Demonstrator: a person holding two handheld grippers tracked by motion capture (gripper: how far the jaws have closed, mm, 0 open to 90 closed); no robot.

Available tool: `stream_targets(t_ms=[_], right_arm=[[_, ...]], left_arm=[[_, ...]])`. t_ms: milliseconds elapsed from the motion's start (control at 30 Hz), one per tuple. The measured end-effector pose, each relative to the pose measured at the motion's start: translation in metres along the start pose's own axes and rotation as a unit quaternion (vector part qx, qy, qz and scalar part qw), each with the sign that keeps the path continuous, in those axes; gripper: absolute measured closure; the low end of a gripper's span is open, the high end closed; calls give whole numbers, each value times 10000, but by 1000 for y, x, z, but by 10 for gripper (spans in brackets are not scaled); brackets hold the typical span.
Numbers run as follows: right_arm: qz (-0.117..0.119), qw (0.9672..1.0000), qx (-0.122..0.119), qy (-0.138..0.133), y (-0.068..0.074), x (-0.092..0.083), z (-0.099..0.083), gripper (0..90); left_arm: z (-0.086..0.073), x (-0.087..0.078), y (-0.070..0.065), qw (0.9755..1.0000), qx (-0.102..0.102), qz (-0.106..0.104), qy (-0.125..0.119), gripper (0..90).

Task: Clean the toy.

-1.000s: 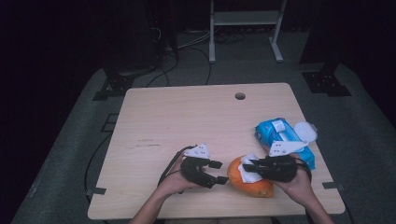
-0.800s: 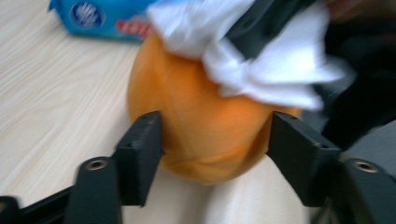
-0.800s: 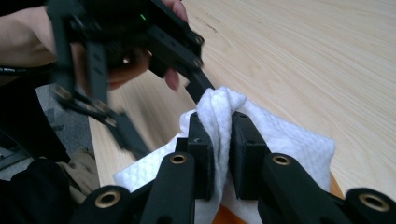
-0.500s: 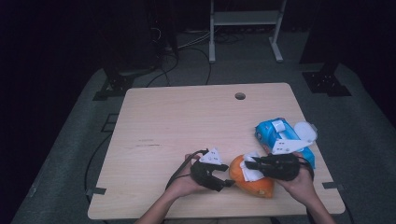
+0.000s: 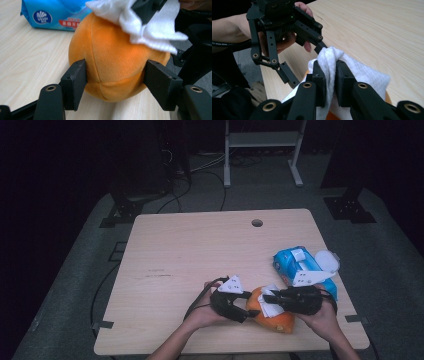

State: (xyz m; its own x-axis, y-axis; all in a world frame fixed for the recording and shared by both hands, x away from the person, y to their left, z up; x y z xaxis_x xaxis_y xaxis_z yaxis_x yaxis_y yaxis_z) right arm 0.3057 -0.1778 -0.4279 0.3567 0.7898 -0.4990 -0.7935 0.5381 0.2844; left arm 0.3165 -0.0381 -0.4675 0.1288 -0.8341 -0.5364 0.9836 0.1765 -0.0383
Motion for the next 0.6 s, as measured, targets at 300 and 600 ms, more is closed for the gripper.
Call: stream_targets(t_ms=[300,600], right_arm=[[-288,9995,117,-37,-15,-24,-7,788],[-514,9984,177,138,-24,-36,-24,788]], left_arm=[[-5,0,2,9999,-87,-54,-2,349],[-4,-11,6,9983,-417,-332,-231,337]])
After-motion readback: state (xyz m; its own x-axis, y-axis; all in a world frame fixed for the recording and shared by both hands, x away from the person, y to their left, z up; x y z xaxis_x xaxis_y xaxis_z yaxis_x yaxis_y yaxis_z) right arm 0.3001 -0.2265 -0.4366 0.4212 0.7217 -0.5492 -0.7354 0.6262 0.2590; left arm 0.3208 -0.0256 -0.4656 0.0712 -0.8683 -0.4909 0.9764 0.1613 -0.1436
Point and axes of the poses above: each handheld gripper's, and its own axes: x roughly forward along the jaws, z roughly out of its top, y roughly to its left, the point moved 7 cm from there along x, roughly forward along the jaws, and after that the axes turned 7 degrees about x, right-handed, at the moved point
